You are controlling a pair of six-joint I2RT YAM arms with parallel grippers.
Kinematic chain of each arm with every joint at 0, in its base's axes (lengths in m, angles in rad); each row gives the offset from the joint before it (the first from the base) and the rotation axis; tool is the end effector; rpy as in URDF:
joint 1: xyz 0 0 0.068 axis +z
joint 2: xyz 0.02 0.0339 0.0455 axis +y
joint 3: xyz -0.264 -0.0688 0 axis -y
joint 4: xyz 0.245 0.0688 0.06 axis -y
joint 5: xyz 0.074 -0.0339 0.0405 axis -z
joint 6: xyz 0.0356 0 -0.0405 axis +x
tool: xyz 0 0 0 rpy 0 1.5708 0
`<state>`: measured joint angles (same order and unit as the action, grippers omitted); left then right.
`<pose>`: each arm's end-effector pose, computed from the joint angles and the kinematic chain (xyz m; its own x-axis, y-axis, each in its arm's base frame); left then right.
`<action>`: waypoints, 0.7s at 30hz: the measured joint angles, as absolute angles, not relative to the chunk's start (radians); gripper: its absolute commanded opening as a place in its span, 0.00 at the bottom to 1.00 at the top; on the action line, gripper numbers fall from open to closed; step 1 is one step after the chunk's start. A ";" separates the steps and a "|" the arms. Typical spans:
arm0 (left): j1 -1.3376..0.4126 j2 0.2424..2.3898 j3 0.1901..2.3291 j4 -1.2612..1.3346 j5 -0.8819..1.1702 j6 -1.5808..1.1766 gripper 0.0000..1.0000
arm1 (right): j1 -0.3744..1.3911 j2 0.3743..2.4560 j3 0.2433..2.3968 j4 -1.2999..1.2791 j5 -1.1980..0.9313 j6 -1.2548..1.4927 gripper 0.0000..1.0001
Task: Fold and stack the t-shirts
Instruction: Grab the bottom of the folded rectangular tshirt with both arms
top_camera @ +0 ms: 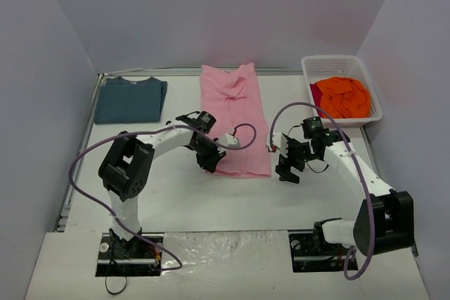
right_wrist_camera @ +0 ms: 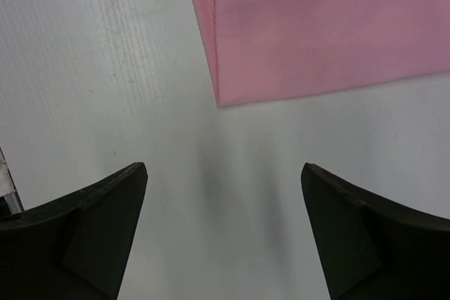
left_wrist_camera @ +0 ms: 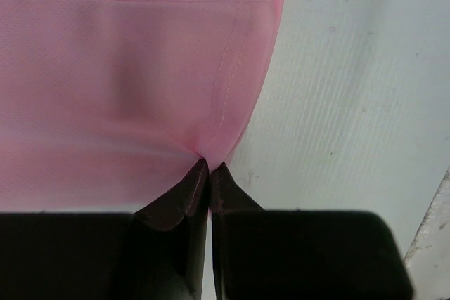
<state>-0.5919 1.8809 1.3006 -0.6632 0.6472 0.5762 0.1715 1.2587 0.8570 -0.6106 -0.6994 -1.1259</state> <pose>0.2961 -0.2250 0.1838 -0.3288 0.7448 -0.5806 0.9363 0.1766 -0.3036 0.2341 0.0638 0.2383 0.0617 -0.6903 -0.7208 -0.9551 0.1688 -0.2434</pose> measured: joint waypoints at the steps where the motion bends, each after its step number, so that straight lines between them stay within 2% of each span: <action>1: -0.591 1.890 1.307 -0.667 0.653 0.576 0.02 | 0.186 1.274 0.856 -0.604 -0.702 -1.136 0.83; 13: -0.579 1.920 1.320 -0.681 0.682 0.576 0.03 | 0.353 1.453 0.849 -0.482 -0.684 -1.148 0.68; 21: -0.560 1.921 1.320 -0.688 0.707 0.576 0.02 | 0.379 1.562 0.847 -0.401 -0.654 -1.122 0.63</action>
